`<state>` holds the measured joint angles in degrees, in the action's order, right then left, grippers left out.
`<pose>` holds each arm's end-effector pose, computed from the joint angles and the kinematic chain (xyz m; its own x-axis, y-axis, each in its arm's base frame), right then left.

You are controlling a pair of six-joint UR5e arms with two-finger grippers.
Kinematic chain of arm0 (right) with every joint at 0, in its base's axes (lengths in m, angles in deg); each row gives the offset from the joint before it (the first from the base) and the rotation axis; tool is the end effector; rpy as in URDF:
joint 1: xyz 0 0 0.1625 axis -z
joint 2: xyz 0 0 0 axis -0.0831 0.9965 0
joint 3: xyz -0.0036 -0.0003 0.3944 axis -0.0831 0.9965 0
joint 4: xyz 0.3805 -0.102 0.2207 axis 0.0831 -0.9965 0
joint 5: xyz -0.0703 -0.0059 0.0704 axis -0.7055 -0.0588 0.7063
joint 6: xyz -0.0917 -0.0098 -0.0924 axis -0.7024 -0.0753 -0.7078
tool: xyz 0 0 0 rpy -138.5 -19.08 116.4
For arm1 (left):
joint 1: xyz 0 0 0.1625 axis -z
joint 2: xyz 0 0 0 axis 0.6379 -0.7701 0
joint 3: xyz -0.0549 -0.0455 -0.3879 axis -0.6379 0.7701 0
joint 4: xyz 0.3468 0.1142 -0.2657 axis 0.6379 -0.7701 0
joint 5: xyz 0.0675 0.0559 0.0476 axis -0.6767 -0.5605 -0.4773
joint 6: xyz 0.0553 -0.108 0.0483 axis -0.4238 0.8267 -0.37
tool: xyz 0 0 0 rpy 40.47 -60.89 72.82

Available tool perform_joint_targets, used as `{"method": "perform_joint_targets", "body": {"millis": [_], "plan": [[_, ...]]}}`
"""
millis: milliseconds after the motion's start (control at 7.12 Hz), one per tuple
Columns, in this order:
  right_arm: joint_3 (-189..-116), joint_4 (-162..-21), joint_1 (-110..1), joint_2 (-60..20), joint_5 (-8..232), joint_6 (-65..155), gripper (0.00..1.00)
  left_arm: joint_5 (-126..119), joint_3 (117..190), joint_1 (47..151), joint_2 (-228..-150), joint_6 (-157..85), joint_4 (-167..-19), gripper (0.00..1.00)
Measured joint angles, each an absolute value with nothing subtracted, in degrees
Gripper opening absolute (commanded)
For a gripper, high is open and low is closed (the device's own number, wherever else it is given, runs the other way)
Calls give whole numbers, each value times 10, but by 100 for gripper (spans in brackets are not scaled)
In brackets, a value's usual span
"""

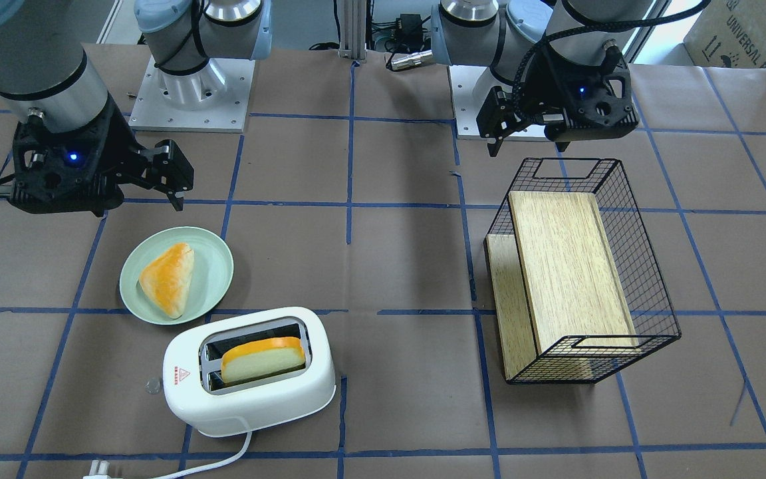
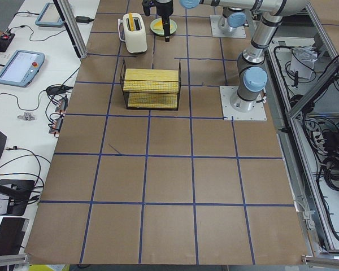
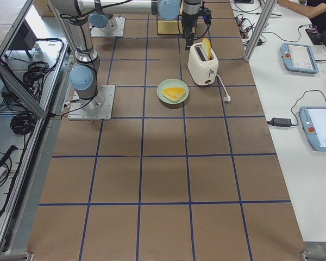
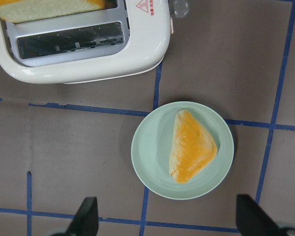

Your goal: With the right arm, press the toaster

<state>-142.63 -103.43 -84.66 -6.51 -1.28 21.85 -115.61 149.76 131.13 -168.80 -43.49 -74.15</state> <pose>0.1268 -0.5789 0.4228 -0.9943 -0.1063 0.0040 -0.1063 0.9942 0.0141 -0.1451 -0.5115 0.4451 -0.9948 -0.0999 -0.0214 -0.1011 0.9923 0.0711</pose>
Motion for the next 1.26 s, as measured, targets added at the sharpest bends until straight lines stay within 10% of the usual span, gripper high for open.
{"method": "perform_joint_targets", "body": {"millis": [1263], "plan": [[-1431, -1016, -846, -57, -26, 218, 100, -1156, 1498, 1311, -1688, -435, -741, 100]]}}
